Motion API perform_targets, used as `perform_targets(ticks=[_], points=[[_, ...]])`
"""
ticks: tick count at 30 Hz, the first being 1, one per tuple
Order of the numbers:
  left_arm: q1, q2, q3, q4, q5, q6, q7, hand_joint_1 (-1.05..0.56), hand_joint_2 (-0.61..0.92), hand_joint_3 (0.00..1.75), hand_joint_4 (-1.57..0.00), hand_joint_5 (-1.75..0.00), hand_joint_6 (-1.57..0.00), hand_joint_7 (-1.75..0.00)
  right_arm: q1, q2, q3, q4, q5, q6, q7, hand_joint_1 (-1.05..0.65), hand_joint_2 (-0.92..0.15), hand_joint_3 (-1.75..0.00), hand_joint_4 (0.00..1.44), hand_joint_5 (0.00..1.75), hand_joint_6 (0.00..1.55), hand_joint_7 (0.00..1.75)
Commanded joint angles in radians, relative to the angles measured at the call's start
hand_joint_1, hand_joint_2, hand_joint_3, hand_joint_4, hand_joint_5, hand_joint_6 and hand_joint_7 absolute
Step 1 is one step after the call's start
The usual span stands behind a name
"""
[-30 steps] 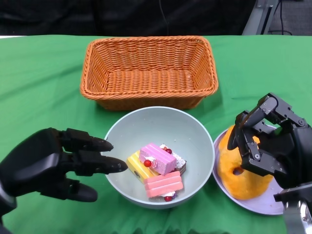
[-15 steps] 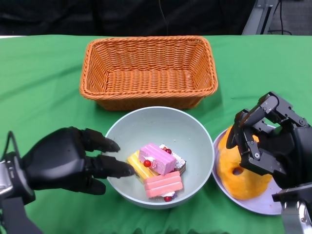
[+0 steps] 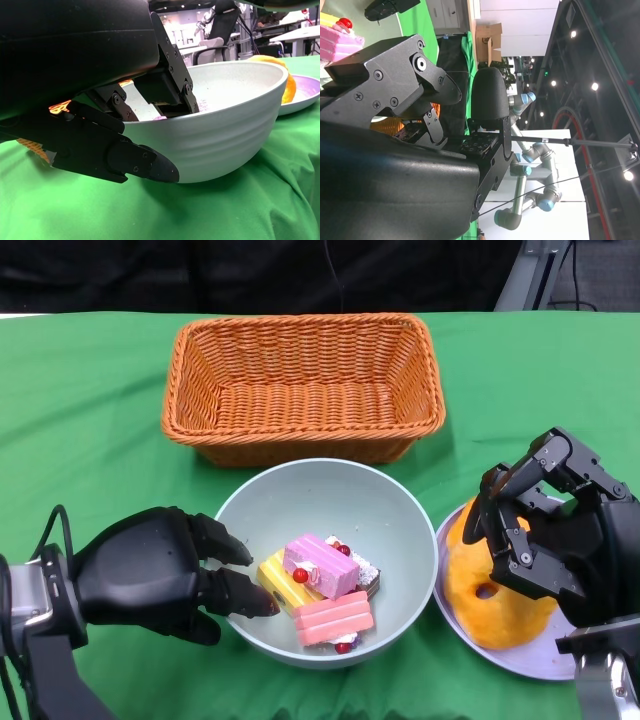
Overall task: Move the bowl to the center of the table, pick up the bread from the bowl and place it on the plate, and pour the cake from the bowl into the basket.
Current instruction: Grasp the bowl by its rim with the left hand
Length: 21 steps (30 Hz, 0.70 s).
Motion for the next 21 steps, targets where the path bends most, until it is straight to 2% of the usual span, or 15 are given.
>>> perform_targets(ticks=[1, 9, 15, 21], points=[[-0.018, 0.014, -0.027, 0.002, -0.022, 0.021, -0.018, -0.51, 0.92, 0.06, -0.97, -0.11, -0.9, -0.02, 0.007, 0.0, -0.005, -0.015, 0.003, 0.001, -0.002, -0.02, -0.61, -1.09, 0.76, 1.72, 0.67, 1.44], [-0.019, -0.002, -0.063, -0.001, -0.072, 0.049, -0.069, -0.49, 0.92, 0.06, -0.97, -0.1, -0.93, -0.02, 0.014, 0.007, -0.004, -0.024, -0.002, 0.002, -0.011, -0.02, -0.62, -1.05, 0.77, 1.71, 0.68, 1.42], [-0.003, -0.011, -0.069, -0.042, -0.11, 0.104, -0.171, -0.48, 0.92, 0.1, -0.94, -0.08, -0.91, -0.01, 0.015, 0.002, -0.003, -0.032, -0.003, -0.001, -0.006, -0.04, -0.66, -1.03, 0.75, 1.72, 0.65, 1.44], [0.024, -0.034, -0.068, -0.083, -0.145, 0.175, -0.257, -0.46, 0.92, 0.1, -0.97, -0.09, -0.93, -0.02, 0.016, 0.004, -0.004, -0.031, 0.005, -0.001, -0.003, -0.03, -0.64, -1.03, 0.75, 1.71, 0.66, 1.43]])
